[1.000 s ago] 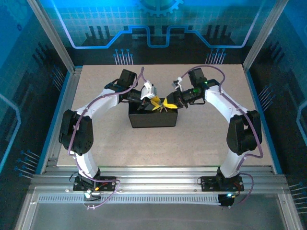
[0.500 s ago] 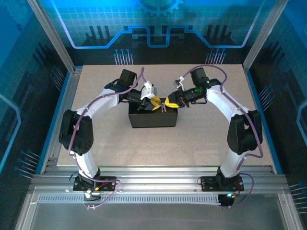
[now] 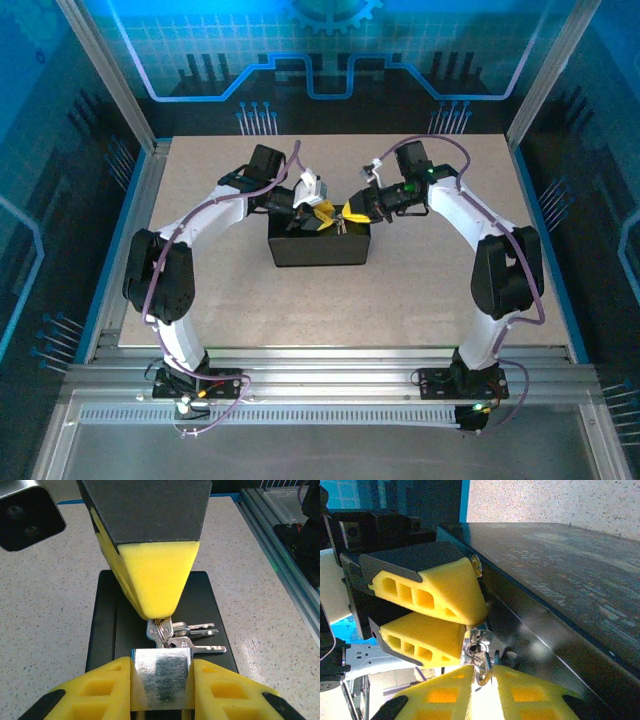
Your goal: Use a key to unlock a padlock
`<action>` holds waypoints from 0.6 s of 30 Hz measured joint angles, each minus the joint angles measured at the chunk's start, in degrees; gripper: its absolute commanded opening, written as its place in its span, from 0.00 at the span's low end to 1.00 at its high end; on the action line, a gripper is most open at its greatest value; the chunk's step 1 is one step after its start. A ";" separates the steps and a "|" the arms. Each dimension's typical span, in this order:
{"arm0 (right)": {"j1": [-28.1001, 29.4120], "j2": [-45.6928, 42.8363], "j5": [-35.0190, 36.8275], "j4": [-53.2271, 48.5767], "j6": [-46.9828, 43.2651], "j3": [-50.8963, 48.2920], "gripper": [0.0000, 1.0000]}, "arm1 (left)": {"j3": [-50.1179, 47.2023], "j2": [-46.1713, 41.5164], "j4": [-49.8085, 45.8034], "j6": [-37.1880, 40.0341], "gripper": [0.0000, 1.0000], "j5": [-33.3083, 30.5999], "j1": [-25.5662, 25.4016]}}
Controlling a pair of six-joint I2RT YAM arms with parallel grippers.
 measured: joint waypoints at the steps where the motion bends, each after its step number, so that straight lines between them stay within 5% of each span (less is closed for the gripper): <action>1: 0.00 0.02 -0.13 0.39 0.09 0.00 0.13 | 0.00 0.00 0.00 0.00 0.00 0.11 0.00; 18: 1.18 0.17 -0.42 1.70 -2.36 0.02 0.04 | 0.00 0.00 -0.87 -0.07 0.00 0.59 0.09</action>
